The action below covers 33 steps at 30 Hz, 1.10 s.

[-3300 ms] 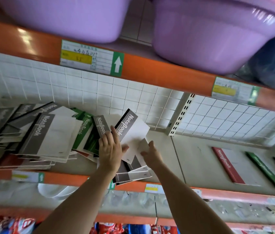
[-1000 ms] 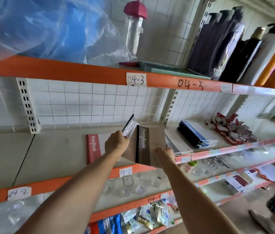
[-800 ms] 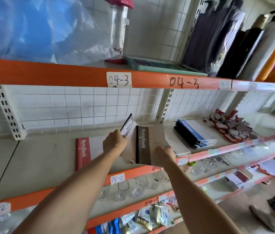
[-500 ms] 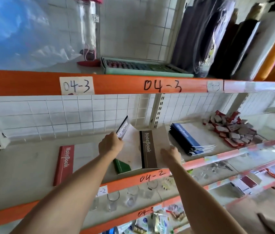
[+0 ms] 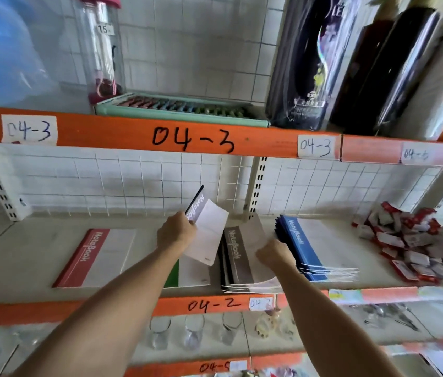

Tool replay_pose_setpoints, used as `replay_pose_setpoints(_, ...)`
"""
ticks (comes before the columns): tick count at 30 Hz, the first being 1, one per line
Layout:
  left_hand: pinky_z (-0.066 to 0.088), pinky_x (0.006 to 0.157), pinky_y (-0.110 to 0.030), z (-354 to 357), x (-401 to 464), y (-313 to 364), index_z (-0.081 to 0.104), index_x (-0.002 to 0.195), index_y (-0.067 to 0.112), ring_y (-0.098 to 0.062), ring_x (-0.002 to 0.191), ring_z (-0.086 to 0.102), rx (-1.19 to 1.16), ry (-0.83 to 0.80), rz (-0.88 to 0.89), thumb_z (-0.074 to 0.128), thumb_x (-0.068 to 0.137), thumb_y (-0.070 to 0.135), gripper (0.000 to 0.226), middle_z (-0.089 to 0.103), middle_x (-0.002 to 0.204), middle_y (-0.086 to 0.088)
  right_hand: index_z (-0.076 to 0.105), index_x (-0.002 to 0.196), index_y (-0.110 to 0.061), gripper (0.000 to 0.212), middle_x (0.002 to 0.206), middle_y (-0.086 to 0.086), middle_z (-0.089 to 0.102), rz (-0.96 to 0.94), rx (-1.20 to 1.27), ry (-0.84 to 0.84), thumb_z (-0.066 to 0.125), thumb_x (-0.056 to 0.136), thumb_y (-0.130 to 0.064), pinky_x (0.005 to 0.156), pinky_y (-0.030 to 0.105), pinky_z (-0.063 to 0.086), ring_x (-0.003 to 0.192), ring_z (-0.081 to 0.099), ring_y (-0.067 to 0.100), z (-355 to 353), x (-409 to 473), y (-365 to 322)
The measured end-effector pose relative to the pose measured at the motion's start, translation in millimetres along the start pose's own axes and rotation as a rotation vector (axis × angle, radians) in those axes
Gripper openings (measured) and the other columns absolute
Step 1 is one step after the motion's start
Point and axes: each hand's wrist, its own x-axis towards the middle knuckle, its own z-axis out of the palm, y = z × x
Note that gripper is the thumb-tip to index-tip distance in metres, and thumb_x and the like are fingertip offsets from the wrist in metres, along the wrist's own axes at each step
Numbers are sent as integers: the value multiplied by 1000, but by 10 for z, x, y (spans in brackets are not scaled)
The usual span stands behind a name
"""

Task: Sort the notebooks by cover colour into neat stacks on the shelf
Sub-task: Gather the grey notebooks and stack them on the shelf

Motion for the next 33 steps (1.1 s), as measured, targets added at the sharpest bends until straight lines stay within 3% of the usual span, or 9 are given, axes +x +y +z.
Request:
replay_pose_setpoints(3,56,84,-42,54,-48,85,61,117,13,-35,96,66,-35,19,-33,53,92,29,31,68,110,-13,66,117,-14,39,117,11,65,-47,-67,-59,66,81,-28,90,36,54,106,63,29,81,218,107)
replay_pose_setpoints(6,53,82,-38,121,-107,181,59,116,10,-35,100,65,-39,19,-62,52,94,25,28,67,113,-15,58,129,-13,52,126,13,58,-101,-129,-72,69,82,-32,92,37,50,114,56,30,136,333,139)
replay_pose_setpoints(11,45,70,-32,198,-244,451,58,115,9,-33,99,65,-19,-25,-86,55,94,25,26,66,114,-12,64,119,-14,45,110,10,66,-166,-132,-93,73,78,-33,84,33,55,98,65,27,75,363,166)
replay_pose_setpoints(13,50,68,-32,230,-275,538,59,114,10,-33,96,66,-51,-74,-101,59,91,26,28,66,112,-12,65,114,-14,39,106,8,68,-191,-130,-114,74,80,-30,82,32,55,97,65,26,-7,359,159)
replay_pose_setpoints(16,55,51,-34,294,-334,644,61,112,10,-35,81,69,-139,-185,-130,58,87,17,25,68,104,-14,65,112,-12,29,105,9,68,-208,-86,-86,68,85,-23,82,35,56,97,66,28,-97,388,171)
replay_pose_setpoints(20,54,76,-30,459,-358,730,58,124,11,-29,103,66,-63,-250,-163,63,89,19,37,67,119,-11,63,115,-10,27,108,9,67,-223,-70,-32,60,90,-22,82,36,54,98,65,29,-187,396,174)
replay_pose_setpoints(24,53,68,-30,593,-461,809,53,127,10,-24,84,64,182,-324,-122,62,91,28,41,65,111,-7,61,117,-12,28,105,6,67,-264,-65,17,57,93,-26,79,34,52,94,63,27,-243,369,183)
replay_pose_setpoints(28,48,78,-31,743,-562,760,61,120,15,-20,93,65,460,-326,-12,56,92,44,41,69,106,-1,60,118,-10,29,102,6,65,-304,-82,5,57,94,-26,73,31,50,90,62,26,-242,348,233)
replay_pose_setpoints(33,50,87,-39,793,-563,613,57,123,16,-25,98,65,431,-259,81,57,91,53,49,68,111,-5,64,107,-8,23,94,7,66,-344,-54,-63,60,92,-25,62,26,48,82,64,24,-180,309,204)
